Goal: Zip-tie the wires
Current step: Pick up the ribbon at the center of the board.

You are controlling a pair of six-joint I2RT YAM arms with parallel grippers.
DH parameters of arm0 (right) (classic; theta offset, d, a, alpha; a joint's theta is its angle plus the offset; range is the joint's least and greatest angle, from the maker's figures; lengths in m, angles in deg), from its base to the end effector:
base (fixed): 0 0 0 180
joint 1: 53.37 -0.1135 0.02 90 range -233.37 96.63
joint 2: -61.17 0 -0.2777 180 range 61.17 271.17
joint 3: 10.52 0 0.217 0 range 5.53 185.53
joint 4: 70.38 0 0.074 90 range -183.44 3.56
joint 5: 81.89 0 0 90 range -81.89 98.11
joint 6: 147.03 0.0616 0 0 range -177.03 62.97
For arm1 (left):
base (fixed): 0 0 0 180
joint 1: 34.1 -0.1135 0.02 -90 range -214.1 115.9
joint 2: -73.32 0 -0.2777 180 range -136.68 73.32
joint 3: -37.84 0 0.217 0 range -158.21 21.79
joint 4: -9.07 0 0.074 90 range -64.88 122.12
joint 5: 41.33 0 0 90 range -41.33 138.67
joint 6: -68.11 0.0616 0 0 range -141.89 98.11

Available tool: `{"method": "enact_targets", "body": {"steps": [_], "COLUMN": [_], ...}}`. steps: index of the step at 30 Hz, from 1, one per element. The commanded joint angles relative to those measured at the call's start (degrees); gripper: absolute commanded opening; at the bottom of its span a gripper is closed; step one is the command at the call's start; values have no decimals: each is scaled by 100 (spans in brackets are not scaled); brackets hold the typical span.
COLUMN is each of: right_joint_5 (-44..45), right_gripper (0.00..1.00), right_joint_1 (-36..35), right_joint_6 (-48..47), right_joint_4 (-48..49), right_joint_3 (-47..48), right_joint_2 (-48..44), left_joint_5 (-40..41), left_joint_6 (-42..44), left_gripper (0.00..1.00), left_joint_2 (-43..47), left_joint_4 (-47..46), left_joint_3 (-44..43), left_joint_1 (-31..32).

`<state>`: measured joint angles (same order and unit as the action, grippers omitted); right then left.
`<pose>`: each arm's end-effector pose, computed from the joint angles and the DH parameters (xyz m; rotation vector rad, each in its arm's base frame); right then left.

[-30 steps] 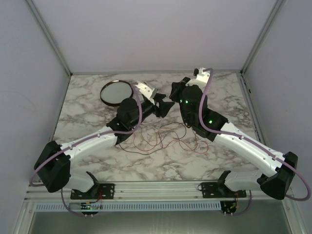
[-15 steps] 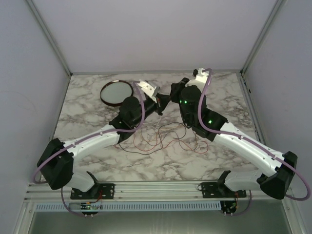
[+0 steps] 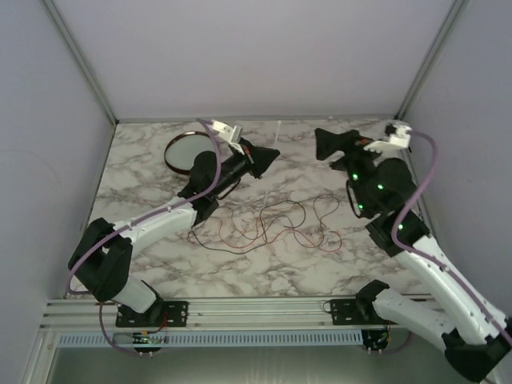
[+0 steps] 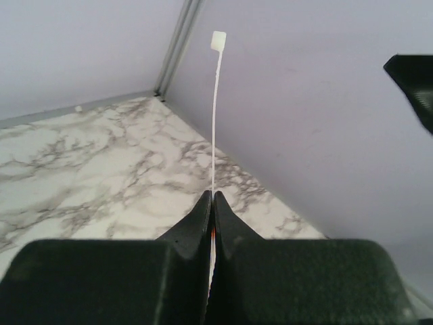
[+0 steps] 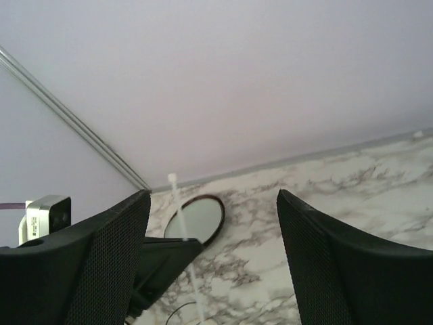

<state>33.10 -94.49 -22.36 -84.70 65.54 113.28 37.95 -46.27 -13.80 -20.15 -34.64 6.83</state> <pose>0.1495 0.0960 0.4425 0.2916 1.4361 0.7829 0.2540 -0.2355 0.3699 0.3679 1.3545 -1.0825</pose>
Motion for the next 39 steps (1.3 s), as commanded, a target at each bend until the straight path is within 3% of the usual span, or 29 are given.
{"method": "enact_targets", "body": {"steps": [1,5,10,17,28,32,39], "right_joint_5": [-2217,-3646,-4481,-5205,-5394,-5406,-5332], "right_gripper": [75,75,74,64,55,42,8], "right_joint_1": [923,1390,1432,1370,1060,1011,984], "right_joint_6": [66,374,597,920,1046,1093,1123], "right_joint_4": [1107,1963,2521,2992,3549,3720,3814], "right_joint_3": [-746,-1230,-1285,-1152,-1064,-1012,-991], "right_joint_2": [-600,-675,-323,319,813,983,1046], "left_joint_5": [-859,-1303,-1509,-1614,-1685,-1698,-1701], "left_joint_6": [-1021,-1636,-2069,-2287,-2347,-2376,-2409], "left_gripper": [0,0,0,0,0,0,0], "left_joint_2": [181,317,504,512,400,372,331], "left_joint_4": [-1027,-1680,-2150,-2459,-2573,-2619,-2662], "left_joint_3": [173,427,614,603,565,581,600], "left_joint_1": [-110,-111,-108,-93,-63,-40,-32]}}
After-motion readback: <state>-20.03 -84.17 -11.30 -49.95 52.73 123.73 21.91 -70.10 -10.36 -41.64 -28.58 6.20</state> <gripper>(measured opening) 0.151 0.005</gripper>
